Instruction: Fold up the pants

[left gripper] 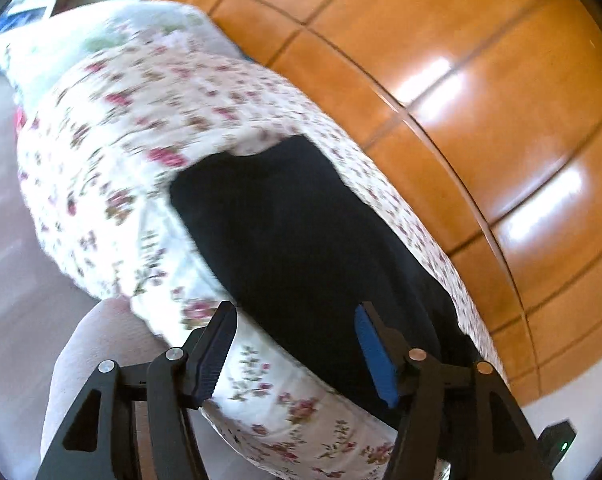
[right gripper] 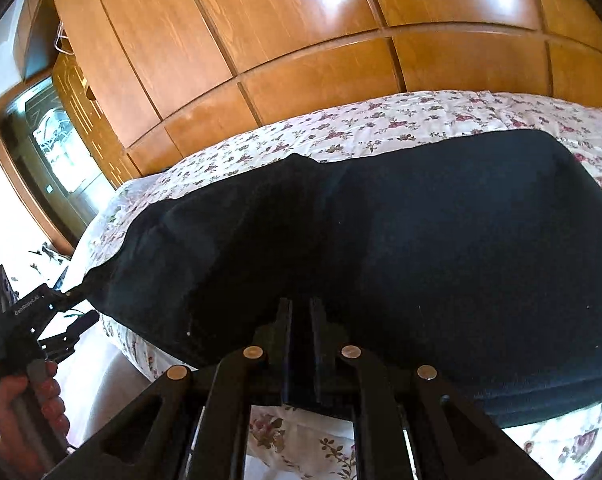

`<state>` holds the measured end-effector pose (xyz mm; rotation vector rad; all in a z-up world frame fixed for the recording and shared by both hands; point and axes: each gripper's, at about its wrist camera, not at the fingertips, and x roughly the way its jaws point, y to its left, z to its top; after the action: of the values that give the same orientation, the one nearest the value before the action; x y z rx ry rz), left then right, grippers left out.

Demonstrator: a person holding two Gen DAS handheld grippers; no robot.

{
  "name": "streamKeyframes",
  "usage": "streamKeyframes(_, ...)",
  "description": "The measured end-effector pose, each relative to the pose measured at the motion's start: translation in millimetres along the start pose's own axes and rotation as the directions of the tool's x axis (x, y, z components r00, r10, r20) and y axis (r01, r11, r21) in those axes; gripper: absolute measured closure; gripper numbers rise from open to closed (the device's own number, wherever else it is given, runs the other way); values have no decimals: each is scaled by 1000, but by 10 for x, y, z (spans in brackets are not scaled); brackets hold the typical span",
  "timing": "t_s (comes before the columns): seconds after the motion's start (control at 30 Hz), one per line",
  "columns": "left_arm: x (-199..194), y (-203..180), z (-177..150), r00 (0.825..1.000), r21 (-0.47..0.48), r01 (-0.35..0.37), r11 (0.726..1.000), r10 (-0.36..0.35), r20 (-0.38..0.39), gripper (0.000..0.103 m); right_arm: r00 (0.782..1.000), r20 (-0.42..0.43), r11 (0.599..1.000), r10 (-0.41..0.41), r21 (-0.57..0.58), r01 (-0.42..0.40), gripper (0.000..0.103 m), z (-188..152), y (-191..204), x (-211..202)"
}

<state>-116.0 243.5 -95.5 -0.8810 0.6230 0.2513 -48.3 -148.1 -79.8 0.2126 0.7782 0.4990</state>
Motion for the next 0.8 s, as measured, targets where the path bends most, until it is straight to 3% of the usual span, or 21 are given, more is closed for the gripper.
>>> streamKeyframes(0.2,127,275,129,999,-126,40,991,-42,-15,41,1000,1,1000,9,14,-9,94,2,-22,1)
streamKeyframes(0.63,394,321,402,986,-150,164,975,-168,-14,40,1000,6,1000,6,15,-6,94,-7,-17,-8)
streamKeyframes(0.73,384,331,442,985,-166,168,972,-172,-6,50,1000,8,1000,0,11,-1,94,-11,-6,-9)
streamKeyframes(0.8,388,299,472,986,-151,161,975,-164,-8,67,1000,9,1000,-6,0,6,94,-13,10,-9)
